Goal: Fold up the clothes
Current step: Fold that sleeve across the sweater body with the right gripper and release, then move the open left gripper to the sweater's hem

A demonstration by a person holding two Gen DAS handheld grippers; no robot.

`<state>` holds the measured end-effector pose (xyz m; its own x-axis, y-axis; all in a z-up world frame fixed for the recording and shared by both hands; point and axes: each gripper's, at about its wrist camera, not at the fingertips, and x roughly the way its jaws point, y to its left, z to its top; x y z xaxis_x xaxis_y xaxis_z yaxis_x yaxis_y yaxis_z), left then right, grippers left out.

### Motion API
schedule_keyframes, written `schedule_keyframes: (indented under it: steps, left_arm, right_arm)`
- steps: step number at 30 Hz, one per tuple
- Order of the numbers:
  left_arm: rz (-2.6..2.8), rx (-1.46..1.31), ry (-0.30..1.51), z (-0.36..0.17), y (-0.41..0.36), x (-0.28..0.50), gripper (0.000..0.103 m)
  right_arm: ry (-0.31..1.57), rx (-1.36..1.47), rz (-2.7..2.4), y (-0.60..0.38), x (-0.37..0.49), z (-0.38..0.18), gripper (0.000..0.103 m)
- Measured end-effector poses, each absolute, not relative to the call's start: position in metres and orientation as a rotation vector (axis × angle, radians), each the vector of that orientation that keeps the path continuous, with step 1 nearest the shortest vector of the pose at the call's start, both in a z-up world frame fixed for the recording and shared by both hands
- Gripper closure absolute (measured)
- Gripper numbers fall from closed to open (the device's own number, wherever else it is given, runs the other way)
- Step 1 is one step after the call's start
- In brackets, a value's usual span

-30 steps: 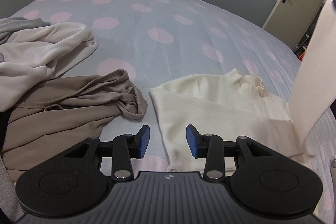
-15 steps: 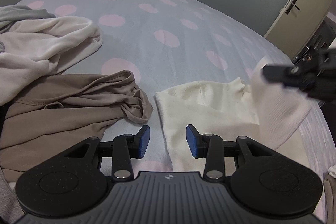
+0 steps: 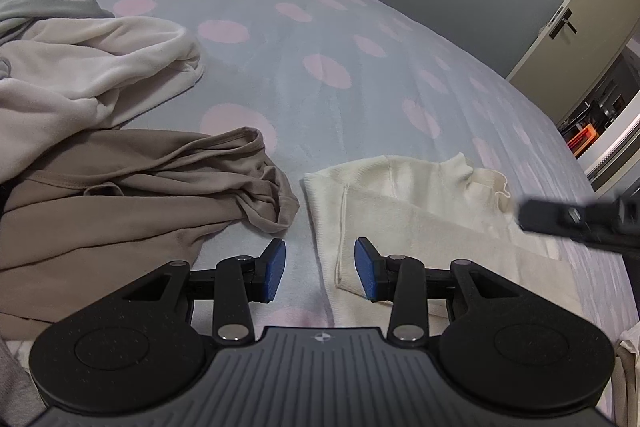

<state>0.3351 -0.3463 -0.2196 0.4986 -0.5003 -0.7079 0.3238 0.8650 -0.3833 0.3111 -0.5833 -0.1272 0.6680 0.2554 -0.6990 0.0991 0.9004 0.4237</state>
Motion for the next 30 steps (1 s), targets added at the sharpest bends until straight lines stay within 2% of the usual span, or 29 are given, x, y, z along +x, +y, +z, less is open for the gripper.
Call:
schedule_keyframes:
  steps: [5,7,9,15,20,26,30]
  left_arm:
    - [-0.516,-0.185,0.929,-0.224,-0.357,0.332,0.067]
    - [-0.512,-0.165,0.928,-0.226,-0.362,0.331,0.067]
    - [-0.514,-0.146,0.919,-0.228,-0.367,0.329,0.067]
    - [-0.535,-0.019,0.82,-0.23,-0.389,0.315,0.067]
    - [-0.551,0.043,0.803,-0.243,-0.398,0.311,0.073]
    - [-0.551,0.065,0.775,-0.251,-0.398,0.308,0.073]
    - [-0.559,0.075,0.767,-0.25,-0.4,0.308,0.081]
  right_arm:
    - [0.829,0.347,0.006,-0.615,0.259,-0.138,0.09]
    - [0.815,0.308,-0.042,-0.628,0.232,-0.146,0.082]
    - [0.796,0.256,-0.091,-0.64,0.206,-0.155,0.078]
    - [0.791,0.209,-0.2,-0.67,0.142,-0.185,0.078]
    - [0.765,0.256,-0.227,-0.675,0.115,-0.201,0.072]
    - [0.725,0.274,-0.262,-0.677,0.092,-0.22,0.069]
    - [0.704,0.253,-0.287,-0.68,0.092,-0.224,0.068]
